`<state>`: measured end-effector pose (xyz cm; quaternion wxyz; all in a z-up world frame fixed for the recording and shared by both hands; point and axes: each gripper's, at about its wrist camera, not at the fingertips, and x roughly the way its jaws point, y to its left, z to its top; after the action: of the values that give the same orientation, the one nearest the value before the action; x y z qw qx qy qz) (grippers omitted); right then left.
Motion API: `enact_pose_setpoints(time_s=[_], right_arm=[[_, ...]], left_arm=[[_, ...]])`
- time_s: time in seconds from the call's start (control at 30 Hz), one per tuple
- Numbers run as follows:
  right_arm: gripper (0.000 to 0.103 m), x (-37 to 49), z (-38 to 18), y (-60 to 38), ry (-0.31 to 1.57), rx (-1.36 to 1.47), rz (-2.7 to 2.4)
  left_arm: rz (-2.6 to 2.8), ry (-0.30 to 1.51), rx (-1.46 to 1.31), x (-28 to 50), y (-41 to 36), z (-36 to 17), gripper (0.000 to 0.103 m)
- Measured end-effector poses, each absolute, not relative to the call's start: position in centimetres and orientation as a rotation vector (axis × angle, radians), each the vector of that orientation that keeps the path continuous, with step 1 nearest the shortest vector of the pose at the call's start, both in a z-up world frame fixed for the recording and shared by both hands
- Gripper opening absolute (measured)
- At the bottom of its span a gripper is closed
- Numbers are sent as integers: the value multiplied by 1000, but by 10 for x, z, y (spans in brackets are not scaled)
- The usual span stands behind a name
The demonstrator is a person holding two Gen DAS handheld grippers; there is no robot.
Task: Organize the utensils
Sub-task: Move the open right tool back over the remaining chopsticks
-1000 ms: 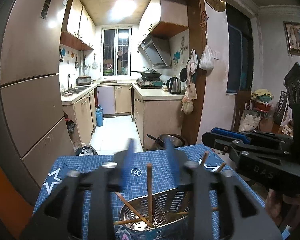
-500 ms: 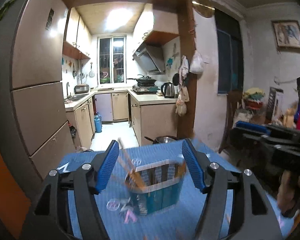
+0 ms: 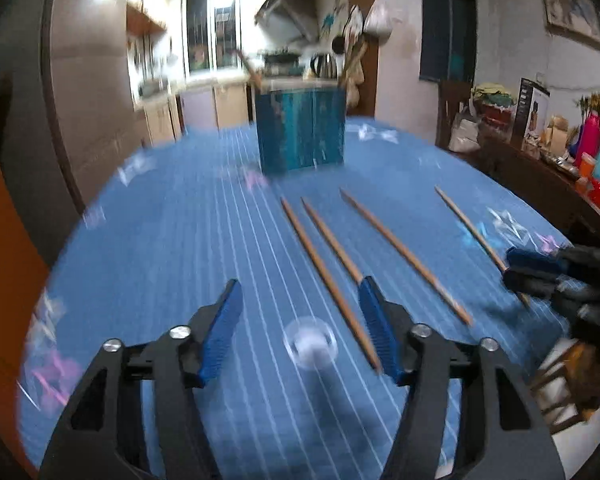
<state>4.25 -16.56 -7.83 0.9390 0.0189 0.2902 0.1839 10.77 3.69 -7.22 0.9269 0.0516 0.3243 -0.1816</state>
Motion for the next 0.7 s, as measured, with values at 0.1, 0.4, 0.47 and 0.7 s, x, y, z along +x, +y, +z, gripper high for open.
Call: enact_pose_setpoints(time_s=[0.1, 0.4, 0.47, 0.7], right_arm=[[29, 37, -94, -154, 616, 20, 367], [28, 40, -112, -142, 629, 1, 349], [26, 43, -113, -139, 624, -3, 342], [20, 50, -114, -140, 608, -13, 322]], left_arm=[[-379, 698, 90, 100, 43, -92, 49], [-452, 730, 84, 84, 24, -112, 41], [-464, 736, 87, 82, 20, -115, 36], [-457, 737, 97, 80, 13, -118, 29]])
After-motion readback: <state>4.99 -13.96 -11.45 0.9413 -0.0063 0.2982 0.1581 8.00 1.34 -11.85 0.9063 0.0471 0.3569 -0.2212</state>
